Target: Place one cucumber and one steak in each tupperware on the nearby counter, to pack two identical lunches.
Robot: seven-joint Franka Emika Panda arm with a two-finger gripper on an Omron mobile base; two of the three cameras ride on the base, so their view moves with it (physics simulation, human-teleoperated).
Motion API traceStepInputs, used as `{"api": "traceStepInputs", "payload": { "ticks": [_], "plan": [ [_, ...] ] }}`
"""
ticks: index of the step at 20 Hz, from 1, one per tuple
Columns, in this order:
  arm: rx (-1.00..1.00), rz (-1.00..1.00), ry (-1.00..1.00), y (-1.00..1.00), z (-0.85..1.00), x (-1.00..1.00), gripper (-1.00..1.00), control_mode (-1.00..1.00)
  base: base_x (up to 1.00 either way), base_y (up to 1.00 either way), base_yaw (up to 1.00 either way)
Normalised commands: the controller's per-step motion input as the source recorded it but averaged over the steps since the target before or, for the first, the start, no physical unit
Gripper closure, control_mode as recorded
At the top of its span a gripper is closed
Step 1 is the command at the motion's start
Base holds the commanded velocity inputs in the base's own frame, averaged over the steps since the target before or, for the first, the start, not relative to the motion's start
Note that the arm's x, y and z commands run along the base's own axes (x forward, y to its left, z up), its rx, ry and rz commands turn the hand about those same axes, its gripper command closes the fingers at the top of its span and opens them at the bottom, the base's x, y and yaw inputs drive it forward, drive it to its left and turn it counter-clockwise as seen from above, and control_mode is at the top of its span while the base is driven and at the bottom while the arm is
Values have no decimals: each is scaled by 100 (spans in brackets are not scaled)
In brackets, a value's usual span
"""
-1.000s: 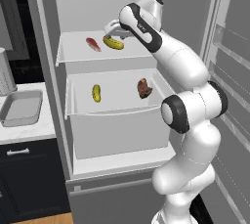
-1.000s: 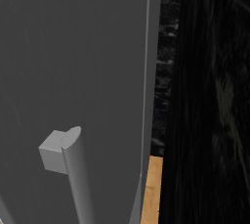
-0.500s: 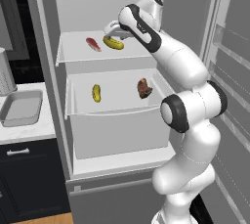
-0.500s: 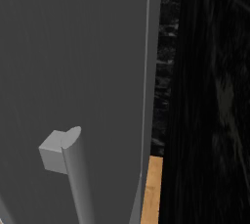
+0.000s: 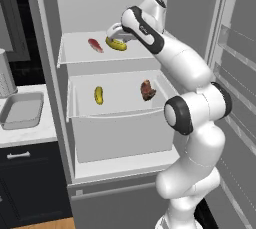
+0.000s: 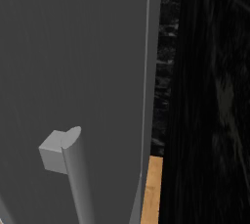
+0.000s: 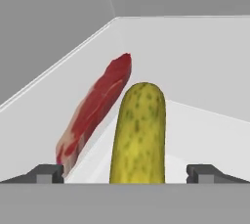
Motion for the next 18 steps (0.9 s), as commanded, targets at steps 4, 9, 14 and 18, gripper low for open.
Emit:
{"api": "traceStepInputs", "payload": {
  "ticks": [4, 9, 14, 18],
  "plan": [
    [0, 0, 0, 0, -7, 11, -100, -100, 0, 0, 0],
    [0, 0, 0, 0, -3, 16, -100, -100, 0, 0, 0],
    [0, 0, 0, 0, 0, 12, -100, -100, 0, 0, 0],
    [0, 0, 0, 1, 0, 8, -100, -100, 0, 0, 0]
  ]
}}
